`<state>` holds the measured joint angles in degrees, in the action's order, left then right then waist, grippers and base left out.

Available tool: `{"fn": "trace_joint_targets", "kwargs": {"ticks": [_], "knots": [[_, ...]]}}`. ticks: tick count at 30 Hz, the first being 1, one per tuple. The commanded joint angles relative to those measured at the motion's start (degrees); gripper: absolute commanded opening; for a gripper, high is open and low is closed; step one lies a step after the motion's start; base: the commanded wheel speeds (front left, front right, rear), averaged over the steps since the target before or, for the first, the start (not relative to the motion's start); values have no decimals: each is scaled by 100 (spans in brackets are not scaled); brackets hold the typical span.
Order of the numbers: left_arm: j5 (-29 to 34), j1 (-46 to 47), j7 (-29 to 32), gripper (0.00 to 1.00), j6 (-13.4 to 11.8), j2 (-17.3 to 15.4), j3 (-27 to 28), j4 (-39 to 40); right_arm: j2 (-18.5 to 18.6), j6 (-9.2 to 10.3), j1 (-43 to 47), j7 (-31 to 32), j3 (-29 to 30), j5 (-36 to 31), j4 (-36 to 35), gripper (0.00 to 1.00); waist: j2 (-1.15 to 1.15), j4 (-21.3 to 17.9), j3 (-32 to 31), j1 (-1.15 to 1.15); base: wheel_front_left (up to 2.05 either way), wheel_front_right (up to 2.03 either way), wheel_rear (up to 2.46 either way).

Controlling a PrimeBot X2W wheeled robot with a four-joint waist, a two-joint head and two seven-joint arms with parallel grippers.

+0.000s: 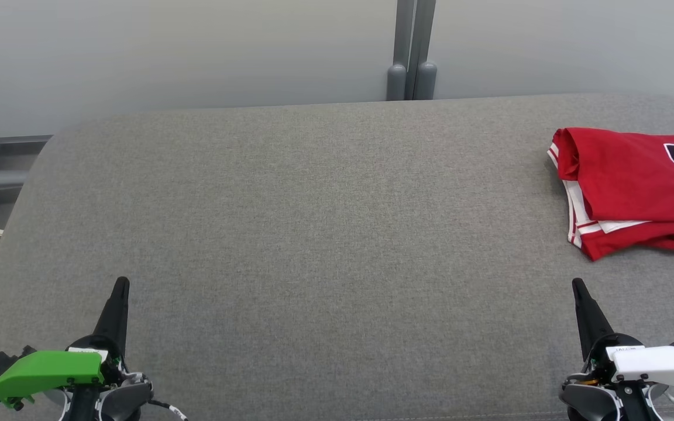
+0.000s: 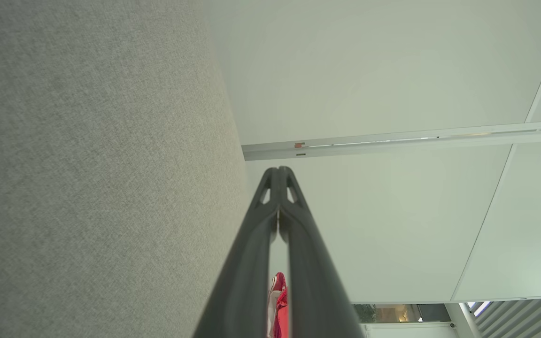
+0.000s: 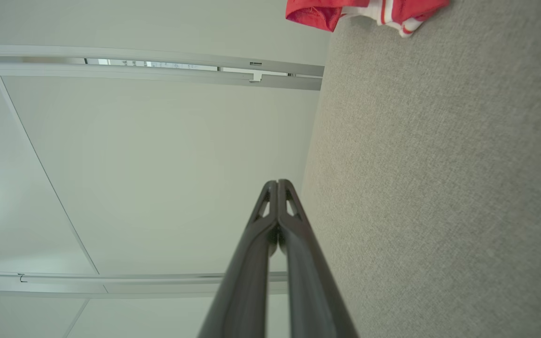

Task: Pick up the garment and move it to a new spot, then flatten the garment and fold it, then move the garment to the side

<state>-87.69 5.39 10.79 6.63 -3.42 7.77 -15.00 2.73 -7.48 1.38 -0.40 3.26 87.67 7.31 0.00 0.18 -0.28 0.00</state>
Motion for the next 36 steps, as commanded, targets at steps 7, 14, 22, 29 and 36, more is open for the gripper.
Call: {"fn": "trace_joint_targets", "kwargs": {"ticks": [7,14,22,29,36], "knots": [[-290,146,116,0,74,35,99,59,32,-2,-53,55,8,346,-80,0,0,-10,13,0,0,0,0],[-458,162,193,0,108,66,154,76,35,-2,-49,83,8,582,-106,0,0,-18,25,0,0,0,0],[-428,158,193,0,104,62,153,74,35,-2,-38,81,6,567,-101,0,0,-18,25,0,0,0,0],[-428,158,193,0,103,61,152,73,36,-2,-38,80,5,568,-101,0,0,-18,25,0,0,0,0],[-428,158,193,0,103,61,152,72,37,-2,-38,79,4,569,-101,0,0,-18,25,0,0,0,0]]}}
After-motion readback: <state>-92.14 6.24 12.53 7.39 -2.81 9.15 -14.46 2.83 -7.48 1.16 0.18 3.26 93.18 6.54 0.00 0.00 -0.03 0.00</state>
